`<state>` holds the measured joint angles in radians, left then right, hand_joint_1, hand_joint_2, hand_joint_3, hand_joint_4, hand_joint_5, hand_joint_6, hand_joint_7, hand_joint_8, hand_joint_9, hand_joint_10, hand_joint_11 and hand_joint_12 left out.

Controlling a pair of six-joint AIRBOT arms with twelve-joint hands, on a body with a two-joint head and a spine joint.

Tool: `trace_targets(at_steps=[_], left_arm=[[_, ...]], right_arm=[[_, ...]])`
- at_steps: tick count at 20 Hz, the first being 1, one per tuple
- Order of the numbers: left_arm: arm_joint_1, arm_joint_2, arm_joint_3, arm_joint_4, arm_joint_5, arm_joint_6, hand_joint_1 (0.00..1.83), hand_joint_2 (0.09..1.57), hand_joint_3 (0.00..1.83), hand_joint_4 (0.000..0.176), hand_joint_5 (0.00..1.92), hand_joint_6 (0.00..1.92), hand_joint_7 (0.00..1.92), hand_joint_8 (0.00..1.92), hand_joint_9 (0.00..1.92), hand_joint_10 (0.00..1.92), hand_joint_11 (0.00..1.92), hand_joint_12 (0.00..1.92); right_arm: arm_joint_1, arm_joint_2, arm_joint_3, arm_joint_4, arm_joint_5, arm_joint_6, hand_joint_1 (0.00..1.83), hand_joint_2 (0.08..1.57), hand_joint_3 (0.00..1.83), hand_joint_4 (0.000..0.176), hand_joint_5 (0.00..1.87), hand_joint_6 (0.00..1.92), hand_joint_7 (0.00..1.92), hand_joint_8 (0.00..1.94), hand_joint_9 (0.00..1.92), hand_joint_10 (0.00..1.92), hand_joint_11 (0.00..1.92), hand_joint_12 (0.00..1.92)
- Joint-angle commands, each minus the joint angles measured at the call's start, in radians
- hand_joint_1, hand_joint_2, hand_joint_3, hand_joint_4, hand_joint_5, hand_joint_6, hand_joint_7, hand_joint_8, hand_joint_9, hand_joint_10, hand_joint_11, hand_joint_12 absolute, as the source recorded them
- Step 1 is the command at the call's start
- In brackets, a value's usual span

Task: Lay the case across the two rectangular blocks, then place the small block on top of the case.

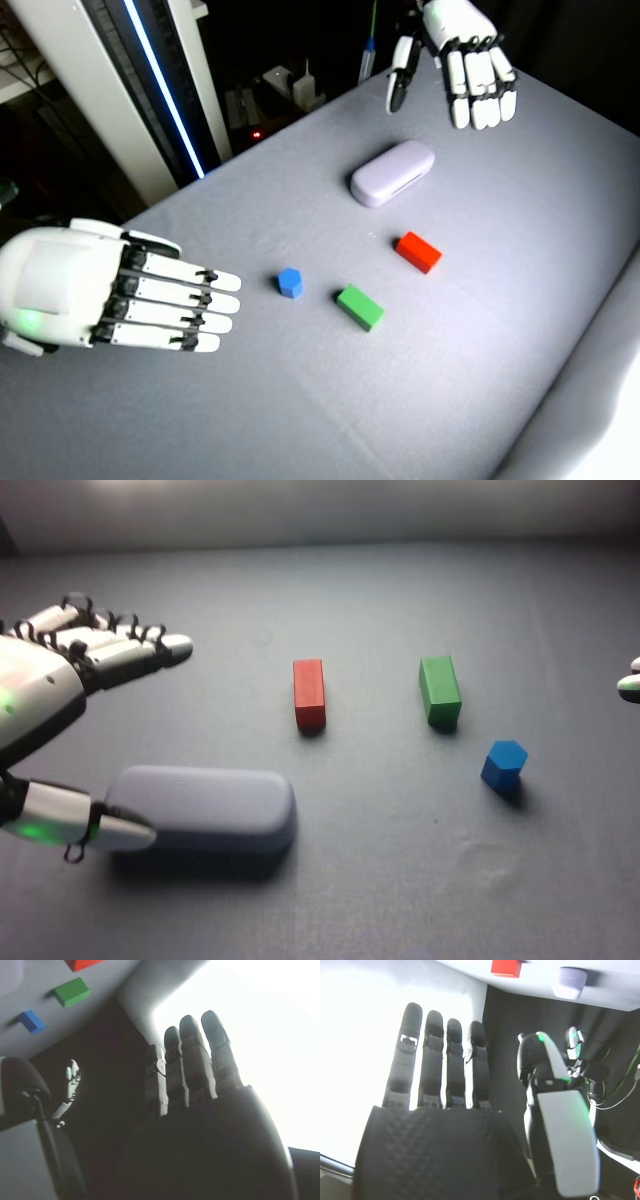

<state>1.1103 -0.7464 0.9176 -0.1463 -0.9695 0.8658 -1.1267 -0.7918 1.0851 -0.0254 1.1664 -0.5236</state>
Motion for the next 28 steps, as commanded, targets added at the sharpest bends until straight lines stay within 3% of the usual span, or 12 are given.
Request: trace_targets(at_steps=[1, 4, 7, 10, 13, 17, 19, 20, 22, 23, 25, 28], left_arm=[[-0.013, -0.01, 0.01, 0.009, -0.051, -0.003, 0.89, 0.71, 0.0, 0.069, 0.23, 0.0, 0.3, 0.0, 0.32, 0.0, 0.0, 0.64], [-0.03, -0.056, 0.043, 0.015, 0.046, -0.003, 0.88, 0.74, 0.0, 0.072, 0.26, 0.0, 0.29, 0.0, 0.33, 0.0, 0.0, 0.69], [-0.047, -0.097, 0.079, 0.016, 0.118, -0.003, 0.85, 0.76, 0.0, 0.114, 0.2, 0.0, 0.27, 0.0, 0.3, 0.0, 0.0, 0.59], [-0.062, -0.133, 0.112, 0.015, 0.17, -0.002, 0.86, 0.75, 0.0, 0.096, 0.24, 0.01, 0.31, 0.0, 0.35, 0.01, 0.0, 0.67], [-0.068, -0.168, 0.143, 0.002, 0.213, 0.001, 0.8, 0.79, 0.01, 0.123, 0.22, 0.0, 0.28, 0.0, 0.35, 0.0, 0.02, 0.74], [-0.073, -0.192, 0.158, -0.028, 0.246, 0.04, 0.85, 0.84, 0.01, 0.088, 0.31, 0.01, 0.35, 0.01, 0.43, 0.01, 0.04, 0.89], [-0.078, -0.196, 0.158, -0.042, 0.259, 0.074, 0.95, 0.91, 0.0, 0.01, 0.45, 0.01, 0.5, 0.01, 0.57, 0.02, 0.16, 0.94], [-0.08, -0.198, 0.158, -0.047, 0.265, 0.088, 1.0, 0.97, 0.0, 0.0, 0.49, 0.0, 0.58, 0.01, 0.62, 0.02, 0.18, 0.98], [-0.084, -0.201, 0.158, -0.055, 0.277, 0.11, 1.19, 1.01, 0.0, 0.0, 0.73, 0.01, 0.84, 0.02, 0.86, 0.06, 0.47, 0.96], [-0.087, -0.203, 0.158, -0.062, 0.282, 0.124, 1.24, 1.06, 0.0, 0.0, 0.96, 0.63, 1.06, 0.73, 1.09, 0.18, 0.68, 1.16], [-0.088, -0.211, 0.16, -0.093, 0.285, 0.158, 1.27, 1.11, 0.0, 0.0, 1.03, 0.64, 1.01, 1.18, 1.17, 0.98, 1.05, 1.42], [-0.09, -0.223, 0.166, -0.12, 0.273, 0.174, 1.28, 1.07, 0.0, 0.0, 1.1, 0.59, 1.08, 1.05, 1.18, 1.02, 1.1, 1.43]], right_arm=[[0.011, 0.0, 0.001, 0.027, 0.113, 0.007, 0.6, 1.32, 0.0, 0.0, 0.47, 0.0, 0.39, 0.0, 0.39, 0.0, 0.19, 0.63], [0.011, 0.0, 0.001, 0.027, 0.107, 0.007, 0.59, 1.32, 0.0, 0.0, 0.46, 0.0, 0.38, 0.0, 0.39, 0.0, 0.19, 0.63], [0.011, -0.001, 0.002, 0.026, 0.104, 0.007, 0.6, 1.32, 0.0, 0.0, 0.47, 0.0, 0.38, 0.0, 0.41, 0.01, 0.21, 0.65], [0.011, -0.002, 0.003, 0.026, 0.101, 0.007, 0.6, 1.32, 0.0, 0.0, 0.48, 0.01, 0.4, 0.01, 0.43, 0.01, 0.24, 0.66], [0.011, -0.003, 0.003, 0.026, 0.097, 0.007, 0.57, 1.33, 0.0, 0.0, 0.47, 0.0, 0.39, 0.0, 0.42, 0.0, 0.22, 0.65], [0.011, -0.003, 0.004, 0.025, 0.095, 0.007, 0.57, 1.33, 0.0, 0.0, 0.47, 0.0, 0.39, 0.0, 0.42, 0.0, 0.24, 0.59], [0.011, -0.003, 0.004, 0.024, 0.094, 0.007, 0.56, 1.34, 0.0, 0.0, 0.47, 0.0, 0.39, 0.0, 0.42, 0.0, 0.25, 0.58], [0.011, -0.003, 0.004, 0.024, 0.093, 0.007, 0.57, 1.33, 0.0, 0.0, 0.47, 0.0, 0.39, 0.0, 0.42, 0.0, 0.24, 0.59], [0.011, -0.003, 0.004, 0.023, 0.093, 0.007, 0.61, 1.34, 0.0, 0.0, 0.46, 0.0, 0.39, 0.0, 0.42, 0.0, 0.25, 0.59], [0.011, -0.003, 0.004, 0.023, 0.093, 0.007, 0.61, 1.34, 0.0, 0.0, 0.47, 0.0, 0.39, 0.0, 0.43, 0.0, 0.26, 0.6], [0.011, -0.004, 0.004, 0.022, 0.091, 0.007, 0.63, 1.33, 0.0, 0.0, 0.47, 0.0, 0.39, 0.0, 0.43, 0.0, 0.26, 0.6], [0.011, -0.006, 0.005, 0.017, 0.085, 0.007, 0.63, 1.33, 0.0, 0.0, 0.47, 0.0, 0.39, 0.0, 0.43, 0.0, 0.25, 0.6]])
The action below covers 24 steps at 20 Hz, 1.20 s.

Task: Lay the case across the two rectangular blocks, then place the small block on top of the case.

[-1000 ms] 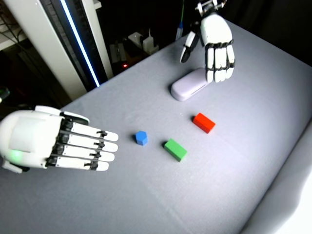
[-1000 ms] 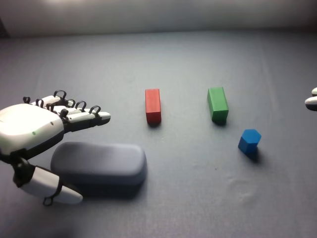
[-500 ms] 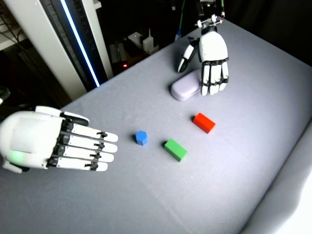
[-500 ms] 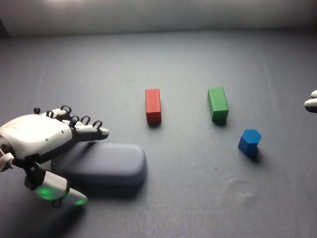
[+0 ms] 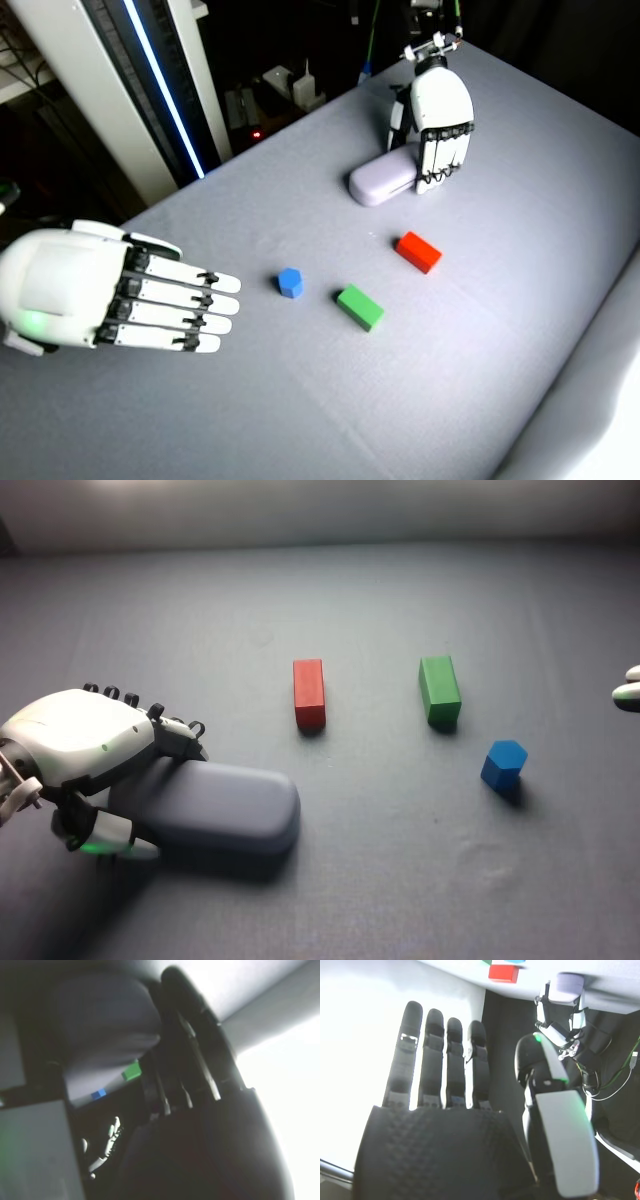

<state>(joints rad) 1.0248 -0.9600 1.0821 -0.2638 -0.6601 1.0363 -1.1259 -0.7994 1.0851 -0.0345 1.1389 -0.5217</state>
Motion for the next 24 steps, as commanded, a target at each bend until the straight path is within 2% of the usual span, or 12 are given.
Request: trace_targets(at_steps=[1, 4, 6, 8, 10, 12, 15, 16, 18, 19, 20, 24], left_arm=[[-0.007, -0.005, -0.005, -0.001, -0.053, 0.003, 1.29, 1.05, 0.0, 0.0, 1.16, 0.51, 1.12, 0.97, 1.21, 0.96, 1.11, 1.43], [-0.034, 0.04, -0.059, 0.049, -0.158, -0.009, 1.29, 1.01, 0.0, 0.0, 1.19, 0.52, 1.27, 0.63, 1.32, 0.5, 1.12, 1.07], [-0.078, 0.052, -0.069, 0.083, -0.228, -0.034, 1.31, 1.0, 0.0, 0.0, 1.29, 0.27, 1.28, 0.68, 1.36, 0.51, 1.08, 1.2], [-0.12, 0.041, -0.058, 0.093, -0.263, -0.056, 1.3, 1.02, 0.0, 0.0, 1.15, 0.56, 1.27, 0.66, 1.27, 0.59, 0.96, 1.31], [-0.155, 0.018, -0.04, 0.093, -0.276, -0.057, 1.29, 1.03, 0.0, 0.0, 1.08, 0.69, 1.26, 0.67, 1.2, 0.63, 0.89, 1.35], [-0.183, -0.006, -0.023, 0.092, -0.276, -0.057, 1.3, 1.03, 0.0, 0.0, 1.12, 0.61, 1.27, 0.66, 1.24, 0.5, 0.94, 1.26], [-0.206, -0.028, -0.01, 0.092, -0.276, -0.057, 1.28, 1.05, 0.0, 0.0, 1.06, 0.71, 1.2, 0.77, 1.19, 0.45, 0.86, 1.27], [-0.216, -0.041, -0.001, 0.089, -0.274, -0.058, 1.28, 1.05, 0.0, 0.0, 1.08, 0.66, 1.18, 0.83, 1.16, 0.46, 0.78, 1.32], [-0.247, -0.071, 0.023, 0.087, -0.254, -0.058, 1.29, 1.03, 0.0, 0.0, 1.11, 0.61, 1.23, 0.75, 1.18, 0.49, 0.84, 1.22], [-0.268, -0.09, 0.04, 0.087, -0.235, -0.058, 1.38, 1.05, 0.0, 0.0, 1.05, 0.68, 1.21, 0.68, 1.06, 0.92, 0.86, 1.14], [-0.288, -0.11, 0.058, 0.087, -0.217, -0.058, 1.39, 1.05, 0.0, 0.0, 1.01, 0.77, 1.18, 0.7, 1.04, 1.01, 0.9, 1.09], [-0.359, -0.185, 0.121, 0.083, -0.148, -0.058, 1.4, 1.05, 0.0, 0.0, 1.03, 0.76, 1.18, 0.64, 1.07, 1.03, 0.96, 1.15]], right_arm=[[0.01, 0.001, 0.005, 0.025, 0.111, 0.005, 0.63, 1.33, 0.0, 0.0, 0.46, 0.0, 0.39, 0.0, 0.42, 0.0, 0.25, 0.6], [0.01, 0.001, 0.006, 0.025, 0.111, 0.005, 0.65, 1.33, 0.0, 0.0, 0.47, 0.0, 0.4, 0.0, 0.44, 0.0, 0.27, 0.62], [0.01, 0.0, 0.006, 0.025, 0.111, 0.005, 0.64, 1.33, 0.0, 0.0, 0.48, 0.0, 0.41, 0.0, 0.45, 0.01, 0.27, 0.62], [0.01, -0.001, 0.006, 0.026, 0.111, 0.005, 0.59, 1.33, 0.0, 0.0, 0.47, 0.0, 0.41, 0.0, 0.45, 0.0, 0.28, 0.63], [0.011, -0.003, 0.007, 0.026, 0.111, 0.006, 0.59, 1.33, 0.0, 0.0, 0.46, 0.0, 0.4, 0.0, 0.44, 0.0, 0.27, 0.62], [0.011, -0.003, 0.007, 0.026, 0.111, 0.006, 0.64, 1.32, 0.0, 0.0, 0.46, 0.0, 0.4, 0.0, 0.45, 0.0, 0.25, 0.68], [0.011, -0.003, 0.008, 0.026, 0.111, 0.006, 0.64, 1.32, 0.0, 0.0, 0.47, 0.0, 0.4, 0.0, 0.45, 0.0, 0.24, 0.69], [0.011, -0.003, 0.008, 0.026, 0.111, 0.006, 0.64, 1.32, 0.0, 0.0, 0.47, 0.0, 0.41, 0.0, 0.45, 0.0, 0.24, 0.7], [0.011, -0.003, 0.008, 0.026, 0.111, 0.006, 0.7, 1.31, 0.0, 0.0, 0.49, 0.01, 0.42, 0.01, 0.45, 0.0, 0.23, 0.7], [0.011, -0.003, 0.009, 0.026, 0.111, 0.006, 0.69, 1.31, 0.0, 0.0, 0.49, 0.0, 0.42, 0.0, 0.45, 0.0, 0.23, 0.71], [0.011, -0.004, 0.009, 0.026, 0.111, 0.006, 0.66, 1.32, 0.0, 0.0, 0.48, 0.0, 0.41, 0.0, 0.44, 0.0, 0.22, 0.7], [0.014, -0.007, 0.012, 0.026, 0.111, 0.006, 0.62, 1.33, 0.0, 0.0, 0.47, 0.0, 0.41, 0.0, 0.44, 0.0, 0.21, 0.75]])
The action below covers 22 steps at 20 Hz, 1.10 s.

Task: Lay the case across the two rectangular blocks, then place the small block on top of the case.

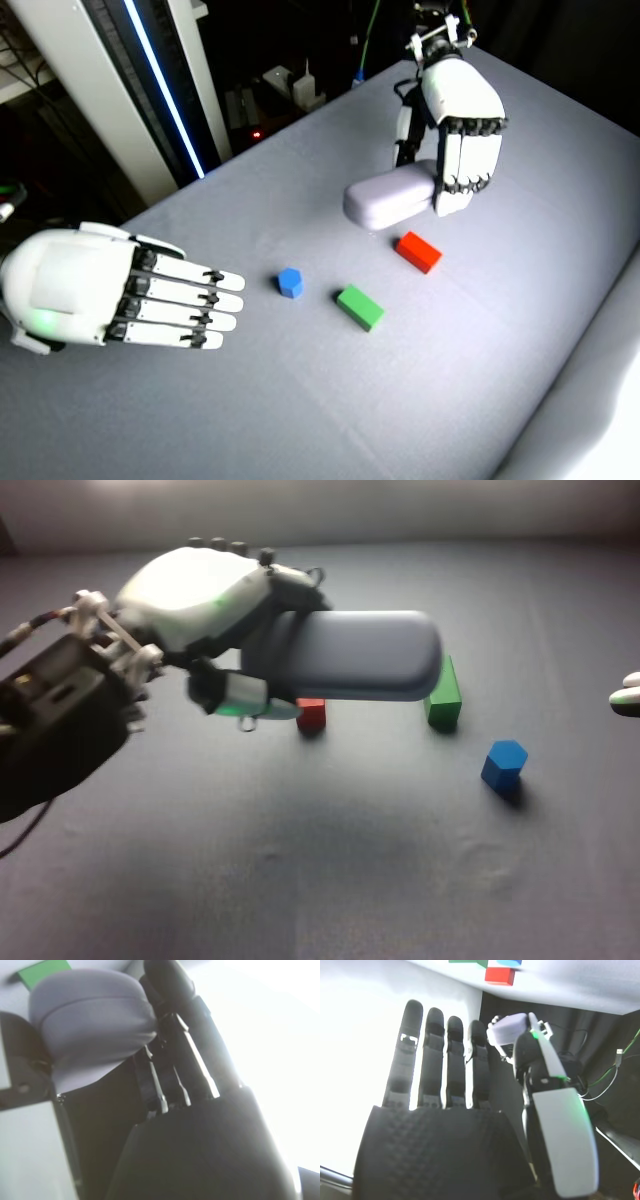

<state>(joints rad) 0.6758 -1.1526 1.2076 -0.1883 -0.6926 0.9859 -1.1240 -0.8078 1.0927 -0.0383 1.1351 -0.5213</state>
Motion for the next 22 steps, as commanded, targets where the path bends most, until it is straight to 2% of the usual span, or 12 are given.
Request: trace_targets(at_steps=[1, 2, 4, 6, 7, 9, 12, 15, 19, 20, 21, 22], left_arm=[[-0.02, -0.011, 0.012, 0.001, -0.102, -0.007, 1.4, 1.05, 0.0, 0.0, 1.02, 0.78, 1.14, 0.68, 1.07, 1.05, 0.96, 1.16], [-0.029, -0.031, 0.03, -0.01, -0.087, -0.007, 1.4, 1.06, 0.0, 0.0, 0.98, 0.84, 1.12, 0.69, 1.09, 1.03, 0.98, 1.07], [-0.038, -0.061, 0.055, -0.035, -0.07, -0.007, 1.39, 1.07, 0.0, 0.0, 0.94, 0.89, 1.09, 0.74, 1.06, 1.07, 0.96, 1.02], [-0.046, -0.093, 0.082, -0.06, -0.054, -0.007, 1.39, 1.07, 0.0, 0.0, 0.96, 0.85, 1.1, 0.75, 1.02, 1.11, 0.9, 1.09], [-0.051, -0.11, 0.096, -0.073, -0.041, -0.002, 1.39, 1.09, 0.0, 0.0, 0.98, 0.79, 1.07, 0.85, 0.97, 1.19, 0.86, 1.2], [-0.061, -0.137, 0.118, -0.096, -0.016, 0.018, 1.38, 1.1, 0.0, 0.0, 0.96, 0.83, 1.03, 0.92, 0.94, 1.24, 0.79, 1.3], [-0.075, -0.161, 0.141, -0.128, 0.013, 0.054, 1.39, 1.09, 0.0, 0.0, 0.95, 0.9, 1.06, 0.86, 0.95, 1.18, 0.77, 1.24], [-0.083, -0.186, 0.17, -0.152, 0.035, 0.056, 1.39, 1.09, 0.0, 0.0, 0.94, 0.91, 1.05, 0.86, 0.97, 1.16, 0.8, 1.19], [-0.087, -0.203, 0.196, -0.172, 0.072, 0.075, 1.38, 1.12, 0.0, 0.0, 0.9, 0.85, 0.97, 1.03, 0.91, 1.31, 0.82, 1.32], [-0.087, -0.204, 0.201, -0.179, 0.077, 0.079, 1.29, 1.12, 0.0, 0.0, 0.97, 0.76, 0.98, 1.18, 0.92, 1.18, 0.84, 1.45], [-0.087, -0.205, 0.205, -0.185, 0.082, 0.082, 1.37, 1.11, 0.0, 0.0, 0.99, 0.64, 0.98, 1.09, 0.94, 1.3, 0.82, 1.43], [-0.088, -0.206, 0.209, -0.191, 0.089, 0.09, 1.38, 1.12, 0.0, 0.0, 0.91, 0.81, 0.96, 1.07, 0.92, 1.29, 0.81, 1.32]], right_arm=[[0.013, 0.0, 0.005, 0.03, 0.114, 0.006, 0.61, 1.33, 0.0, 0.0, 0.46, 0.0, 0.42, 0.0, 0.45, 0.0, 0.2, 0.76], [0.016, -0.002, 0.007, 0.03, 0.112, 0.006, 0.62, 1.32, 0.0, 0.0, 0.46, 0.0, 0.42, 0.0, 0.44, 0.0, 0.19, 0.76], [0.021, -0.005, 0.01, 0.03, 0.108, 0.006, 0.63, 1.33, 0.0, 0.0, 0.43, 0.0, 0.42, 0.0, 0.43, 0.0, 0.16, 0.75], [0.024, -0.007, 0.012, 0.03, 0.105, 0.006, 0.64, 1.33, 0.0, 0.0, 0.39, 0.0, 0.4, 0.0, 0.41, 0.0, 0.13, 0.74], [0.025, -0.008, 0.013, 0.03, 0.105, 0.006, 0.64, 1.33, 0.0, 0.0, 0.38, 0.0, 0.41, 0.0, 0.42, 0.0, 0.13, 0.74], [0.026, -0.008, 0.014, 0.03, 0.104, 0.006, 0.64, 1.33, 0.0, 0.0, 0.38, 0.0, 0.41, 0.0, 0.42, 0.0, 0.13, 0.73], [0.026, -0.009, 0.014, 0.03, 0.103, 0.006, 0.67, 1.34, 0.0, 0.0, 0.38, 0.0, 0.42, 0.0, 0.43, 0.0, 0.14, 0.72], [0.027, -0.012, 0.016, 0.029, 0.101, 0.006, 0.61, 1.35, 0.0, 0.0, 0.39, 0.0, 0.41, 0.0, 0.41, 0.0, 0.14, 0.69], [0.028, -0.014, 0.017, 0.029, 0.099, 0.006, 0.64, 1.33, 0.0, 0.0, 0.41, 0.0, 0.42, 0.0, 0.43, 0.01, 0.18, 0.68], [0.028, -0.014, 0.017, 0.029, 0.099, 0.006, 0.63, 1.33, 0.0, 0.0, 0.4, 0.0, 0.42, 0.0, 0.43, 0.01, 0.17, 0.67], [0.028, -0.014, 0.017, 0.029, 0.099, 0.006, 0.6, 1.33, 0.0, 0.0, 0.4, 0.0, 0.41, 0.0, 0.42, 0.0, 0.17, 0.67], [0.028, -0.014, 0.017, 0.029, 0.098, 0.006, 0.65, 1.33, 0.0, 0.0, 0.4, 0.0, 0.41, 0.0, 0.42, 0.0, 0.17, 0.67]])
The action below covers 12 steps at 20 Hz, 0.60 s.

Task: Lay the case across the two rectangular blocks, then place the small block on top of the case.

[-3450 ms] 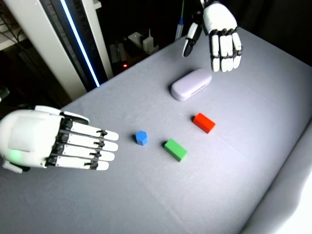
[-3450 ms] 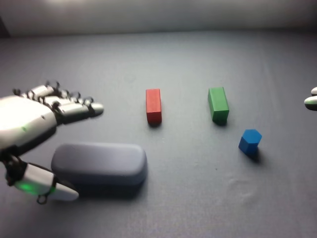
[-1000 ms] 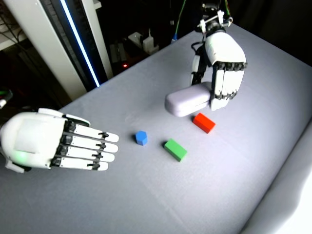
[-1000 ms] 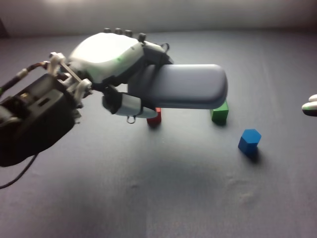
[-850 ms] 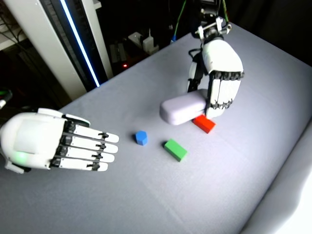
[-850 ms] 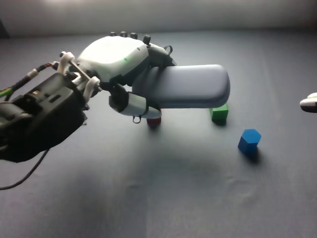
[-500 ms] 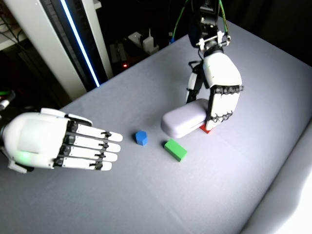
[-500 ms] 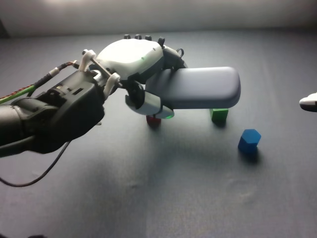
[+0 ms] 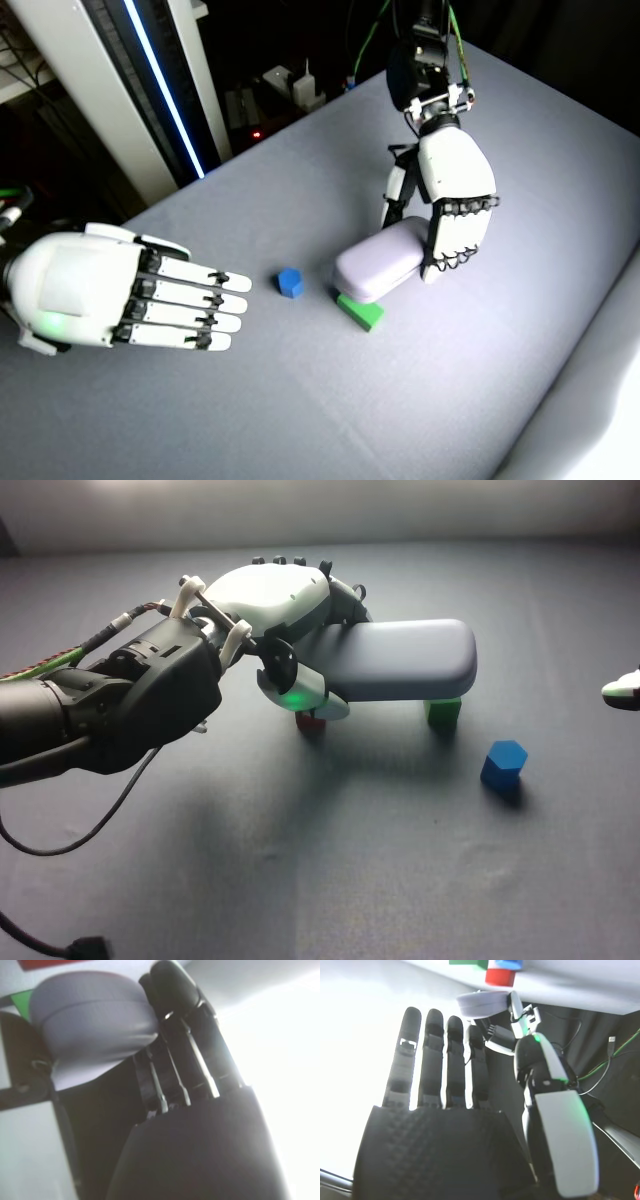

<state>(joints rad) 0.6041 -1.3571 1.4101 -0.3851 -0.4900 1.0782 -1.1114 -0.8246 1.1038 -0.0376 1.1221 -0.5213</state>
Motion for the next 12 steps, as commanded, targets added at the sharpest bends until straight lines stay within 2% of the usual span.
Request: trace_targets(at_steps=[1, 4, 6, 8, 9, 10, 11, 12], left_arm=[[-0.017, -0.003, 0.009, 0.003, -0.108, 0.004, 1.38, 1.12, 0.0, 0.0, 0.9, 0.85, 0.98, 1.03, 0.92, 1.26, 0.82, 1.24], [-0.017, -0.007, 0.02, -0.007, -0.096, 0.007, 1.38, 1.11, 0.0, 0.0, 0.88, 0.98, 0.99, 0.94, 0.96, 1.19, 0.85, 1.04], [-0.017, -0.017, 0.035, -0.01, -0.081, 0.007, 1.38, 1.11, 0.0, 0.0, 0.88, 1.01, 1.0, 0.9, 0.97, 1.19, 0.86, 0.99], [-0.017, -0.018, 0.04, -0.011, -0.073, 0.01, 1.38, 1.11, 0.0, 0.0, 0.88, 0.99, 0.97, 0.95, 0.96, 1.2, 0.85, 1.01], [-0.017, -0.018, 0.04, -0.017, -0.069, 0.019, 1.39, 1.1, 0.0, 0.0, 0.96, 0.78, 1.0, 0.96, 1.0, 1.21, 0.84, 1.11], [-0.017, -0.018, 0.042, -0.023, -0.067, 0.025, 1.28, 1.1, 0.0, 0.0, 0.97, 0.81, 1.04, 1.03, 0.99, 0.87, 0.83, 1.18], [-0.016, -0.019, 0.044, -0.025, -0.065, 0.025, 1.27, 1.1, 0.0, 0.0, 0.98, 0.8, 1.05, 1.06, 1.02, 0.74, 0.82, 1.24], [-0.015, -0.019, 0.044, -0.028, -0.065, 0.025, 1.27, 1.1, 0.0, 0.0, 0.98, 0.76, 1.04, 1.11, 1.02, 0.74, 0.82, 1.32]], right_arm=[[0.015, 0.003, 0.006, 0.029, 0.111, 0.006, 0.63, 1.33, 0.0, 0.0, 0.41, 0.0, 0.41, 0.0, 0.42, 0.0, 0.17, 0.67], [0.015, 0.002, 0.006, 0.029, 0.111, 0.006, 0.59, 1.34, 0.0, 0.0, 0.39, 0.0, 0.41, 0.0, 0.42, 0.01, 0.19, 0.66], [0.015, 0.001, 0.007, 0.029, 0.109, 0.006, 0.6, 1.34, 0.0, 0.0, 0.39, 0.0, 0.41, 0.0, 0.42, 0.0, 0.19, 0.65], [0.015, 0.0, 0.008, 0.029, 0.108, 0.006, 0.62, 1.34, 0.0, 0.0, 0.39, 0.0, 0.41, 0.0, 0.43, 0.0, 0.19, 0.65], [0.015, -0.001, 0.008, 0.028, 0.108, 0.006, 0.62, 1.34, 0.0, 0.0, 0.38, 0.0, 0.4, 0.0, 0.42, 0.0, 0.19, 0.64], [0.015, -0.001, 0.008, 0.028, 0.108, 0.006, 0.64, 1.34, 0.0, 0.0, 0.39, 0.0, 0.41, 0.0, 0.43, 0.0, 0.2, 0.65], [0.015, -0.002, 0.009, 0.028, 0.108, 0.006, 0.67, 1.34, 0.0, 0.0, 0.4, 0.0, 0.42, 0.01, 0.44, 0.01, 0.22, 0.66], [0.015, -0.002, 0.009, 0.027, 0.107, 0.006, 0.65, 1.34, 0.0, 0.0, 0.4, 0.0, 0.42, 0.0, 0.43, 0.0, 0.2, 0.65]])
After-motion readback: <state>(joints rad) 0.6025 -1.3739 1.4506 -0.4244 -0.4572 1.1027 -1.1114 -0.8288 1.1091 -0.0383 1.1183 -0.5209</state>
